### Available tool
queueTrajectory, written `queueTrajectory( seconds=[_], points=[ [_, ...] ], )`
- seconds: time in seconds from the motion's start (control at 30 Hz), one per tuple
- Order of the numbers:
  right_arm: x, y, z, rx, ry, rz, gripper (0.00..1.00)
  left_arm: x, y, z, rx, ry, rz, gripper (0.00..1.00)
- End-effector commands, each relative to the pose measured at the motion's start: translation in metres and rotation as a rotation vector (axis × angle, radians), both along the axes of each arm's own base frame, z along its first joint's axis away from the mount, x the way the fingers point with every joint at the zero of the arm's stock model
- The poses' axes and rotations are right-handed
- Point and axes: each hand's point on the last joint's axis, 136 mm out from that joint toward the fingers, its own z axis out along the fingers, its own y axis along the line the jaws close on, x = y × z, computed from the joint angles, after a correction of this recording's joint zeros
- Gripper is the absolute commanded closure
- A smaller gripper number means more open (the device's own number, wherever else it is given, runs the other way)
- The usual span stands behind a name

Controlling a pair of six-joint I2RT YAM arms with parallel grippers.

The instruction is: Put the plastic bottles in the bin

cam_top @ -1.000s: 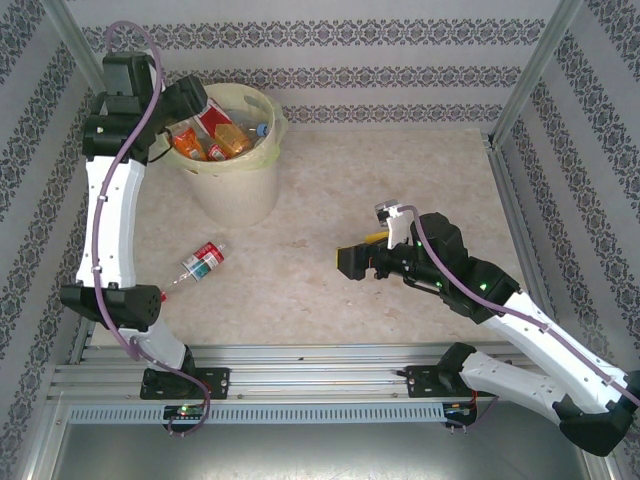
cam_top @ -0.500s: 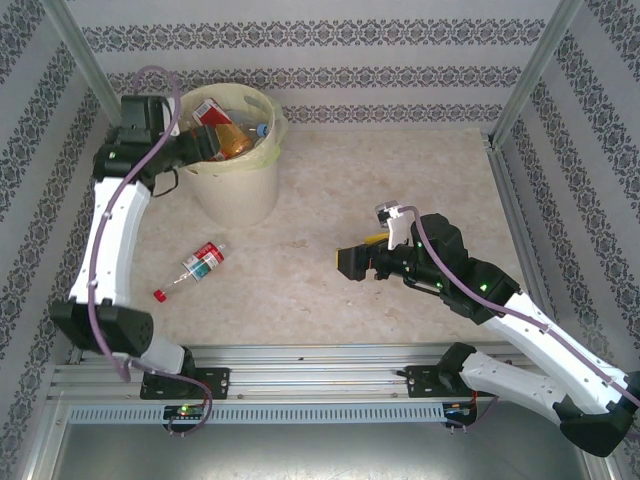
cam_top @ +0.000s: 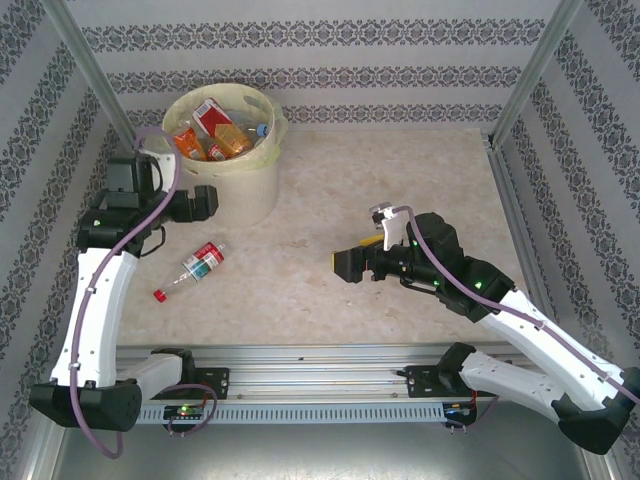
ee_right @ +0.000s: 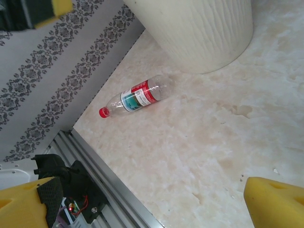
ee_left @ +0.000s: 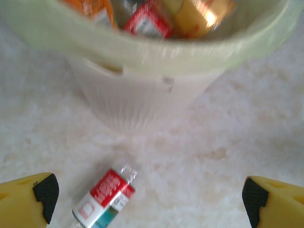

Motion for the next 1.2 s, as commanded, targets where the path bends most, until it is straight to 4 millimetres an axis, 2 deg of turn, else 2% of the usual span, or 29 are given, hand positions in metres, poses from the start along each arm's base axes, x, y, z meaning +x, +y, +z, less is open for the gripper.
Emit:
queueTrajectory(
  seconds=[0.0, 0.1, 0.53, 0.73, 1.17],
  points=[
    [-0.005, 0.006, 0.002, 0.018, -0.013, 0.039, 0.02, -0.021, -0.003, -0.035, 0.026, 0.122, -0.052, 0.00],
    [-0.005, 0.006, 0.002, 0.016, -0.016, 0.040, 0.02, -0.022, -0.011, -0.055, 0.057, 0.136, -0.125, 0.00],
    [-0.004, 0.005, -0.007, 0.000, -0.012, 0.037, 0.02, -0.007, 0.024, -0.143, 0.333, 0.322, -0.126, 0.00],
    [-0.003, 0.004, -0.011, -0.013, -0.010, 0.034, 0.02, 0.000, 0.020, -0.167, 0.358, 0.375, -0.209, 0.00],
    [-0.004, 0.000, -0.014, -0.031, -0.010, 0.024, 0.02, 0.007, 0.022, -0.218, 0.386, 0.541, -0.272, 0.00]
  ],
)
